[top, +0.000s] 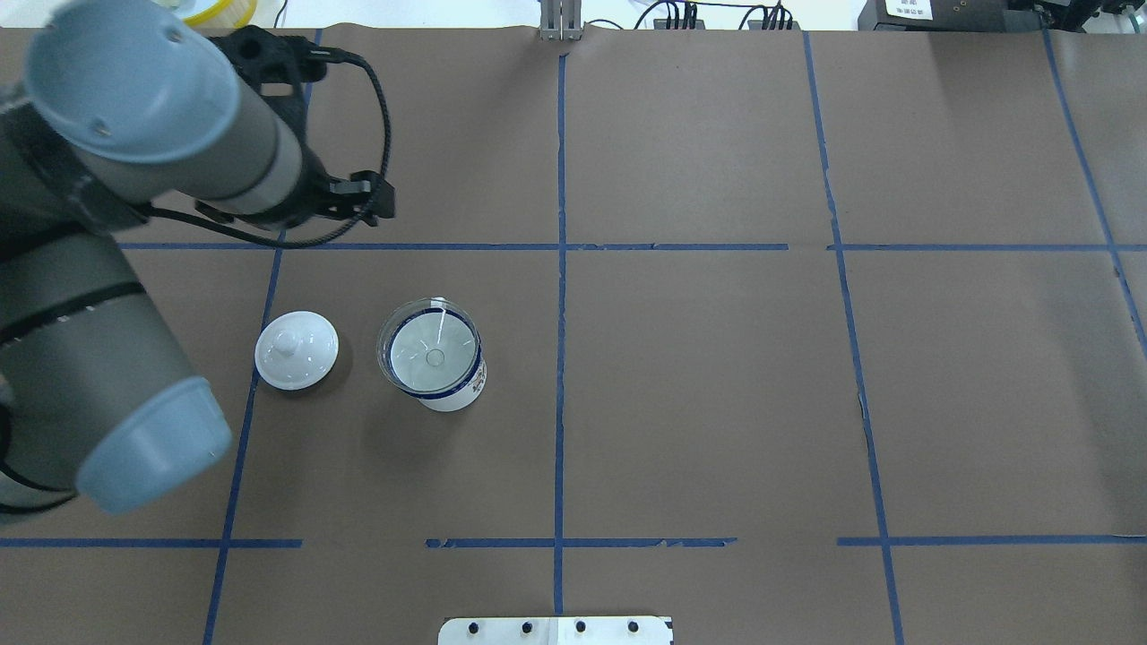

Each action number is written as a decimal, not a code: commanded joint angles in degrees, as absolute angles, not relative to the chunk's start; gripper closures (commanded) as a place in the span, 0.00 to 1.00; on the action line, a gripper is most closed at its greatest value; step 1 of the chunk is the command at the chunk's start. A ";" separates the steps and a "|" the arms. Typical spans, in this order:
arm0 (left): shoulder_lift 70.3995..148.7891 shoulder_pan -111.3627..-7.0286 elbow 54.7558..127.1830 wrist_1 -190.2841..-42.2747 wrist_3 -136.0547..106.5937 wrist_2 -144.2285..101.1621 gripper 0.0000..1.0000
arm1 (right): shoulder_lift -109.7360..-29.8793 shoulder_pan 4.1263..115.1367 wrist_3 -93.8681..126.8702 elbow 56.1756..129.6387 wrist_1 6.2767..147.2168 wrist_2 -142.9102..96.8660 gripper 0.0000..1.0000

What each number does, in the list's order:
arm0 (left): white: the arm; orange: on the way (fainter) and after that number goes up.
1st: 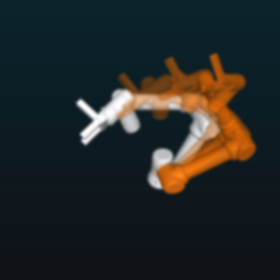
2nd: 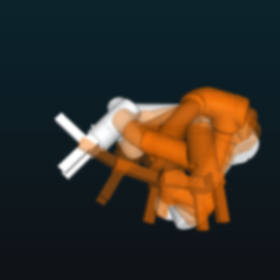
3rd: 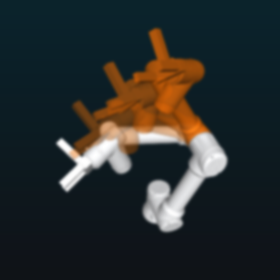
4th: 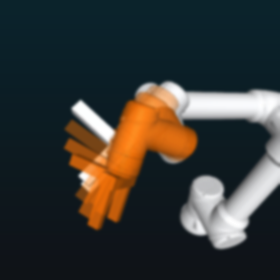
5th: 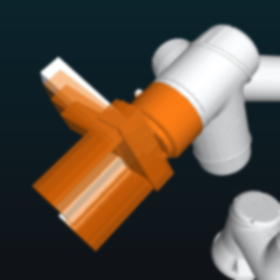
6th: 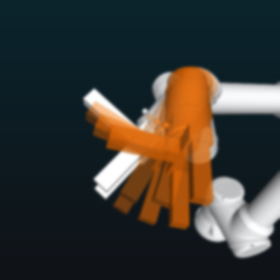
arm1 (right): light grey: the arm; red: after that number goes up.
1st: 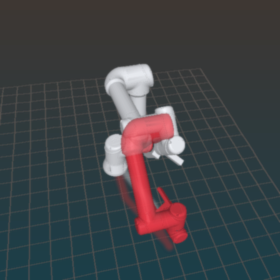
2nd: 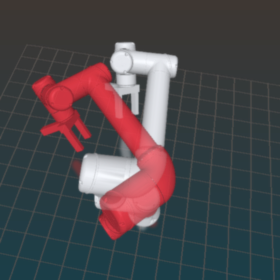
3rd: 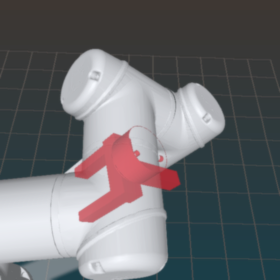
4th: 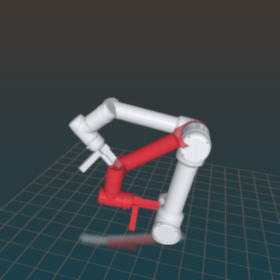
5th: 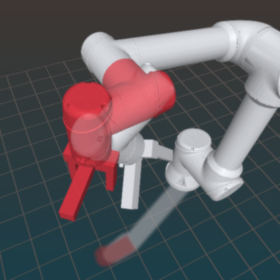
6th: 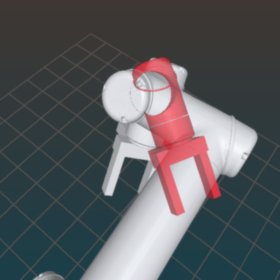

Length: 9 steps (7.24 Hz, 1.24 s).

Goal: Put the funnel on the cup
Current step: 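Lower the funnel spout into the mug opening with the left gripper, then open the left gripper and withdraw the left arm from the funnel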

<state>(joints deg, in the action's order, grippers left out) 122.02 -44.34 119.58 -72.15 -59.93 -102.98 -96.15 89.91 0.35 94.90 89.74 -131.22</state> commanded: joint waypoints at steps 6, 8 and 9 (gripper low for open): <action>99.53 -81.19 92.29 -98.27 -9.46 -135.88 0.00 | -96.15 89.91 0.35 94.92 89.74 -131.22 0.00; 93.98 -85.86 92.20 -97.65 -2.39 -135.97 0.00 | -96.15 89.91 0.35 94.92 89.74 -131.22 0.00; 90.30 -86.22 92.98 -97.73 -1.68 -135.88 0.00 | -96.15 89.91 0.35 94.92 89.74 -131.22 0.00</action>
